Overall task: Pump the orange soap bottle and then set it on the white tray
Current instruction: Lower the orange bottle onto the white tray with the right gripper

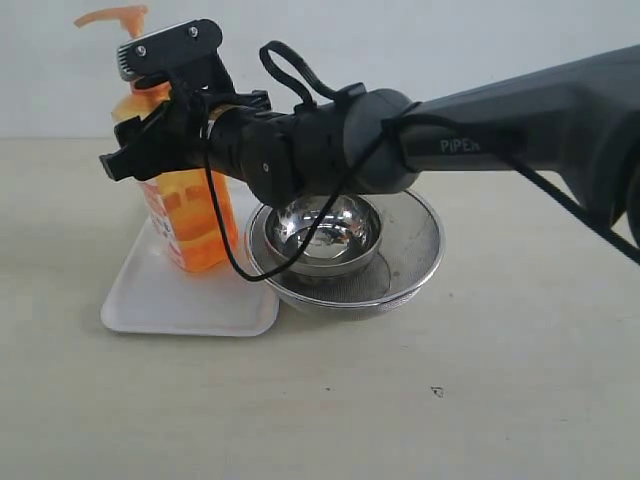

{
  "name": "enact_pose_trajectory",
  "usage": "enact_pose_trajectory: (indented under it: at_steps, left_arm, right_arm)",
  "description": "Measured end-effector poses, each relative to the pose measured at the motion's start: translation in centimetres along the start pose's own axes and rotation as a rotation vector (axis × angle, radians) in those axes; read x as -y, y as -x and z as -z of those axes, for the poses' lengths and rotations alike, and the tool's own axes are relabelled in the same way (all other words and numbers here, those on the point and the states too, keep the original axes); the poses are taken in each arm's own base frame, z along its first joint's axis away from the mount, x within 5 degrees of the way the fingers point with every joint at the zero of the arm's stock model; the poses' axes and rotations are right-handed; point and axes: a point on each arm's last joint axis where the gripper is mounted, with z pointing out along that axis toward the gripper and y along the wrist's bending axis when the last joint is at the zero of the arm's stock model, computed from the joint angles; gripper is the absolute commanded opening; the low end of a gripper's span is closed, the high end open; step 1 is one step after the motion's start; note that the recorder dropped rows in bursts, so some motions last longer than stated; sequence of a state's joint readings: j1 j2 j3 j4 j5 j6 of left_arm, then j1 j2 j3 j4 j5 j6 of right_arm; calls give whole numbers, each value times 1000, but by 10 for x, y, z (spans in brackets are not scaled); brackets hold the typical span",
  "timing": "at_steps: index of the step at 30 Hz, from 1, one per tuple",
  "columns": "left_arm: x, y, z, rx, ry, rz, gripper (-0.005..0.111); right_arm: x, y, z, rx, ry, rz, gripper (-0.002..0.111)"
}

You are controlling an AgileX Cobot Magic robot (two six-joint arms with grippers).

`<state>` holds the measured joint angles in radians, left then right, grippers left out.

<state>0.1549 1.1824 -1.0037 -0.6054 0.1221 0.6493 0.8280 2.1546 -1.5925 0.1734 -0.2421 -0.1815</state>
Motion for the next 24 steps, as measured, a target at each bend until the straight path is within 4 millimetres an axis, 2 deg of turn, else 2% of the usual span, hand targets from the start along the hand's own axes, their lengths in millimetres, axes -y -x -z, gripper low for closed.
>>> enact_pose_trajectory:
  at_steps: [17, 21, 24]
  left_arm:
    - [0, 0, 0, 0, 0, 0, 5]
    - [0, 0, 0, 0, 0, 0, 5]
    - [0, 0, 0, -1, -1, 0, 5]
  right_arm:
    - [0, 0, 1, -20, 4, -2, 68]
    - [1, 0, 1, -22, -6, -47, 68]
    - [1, 0, 1, -23, -11, -73, 78]
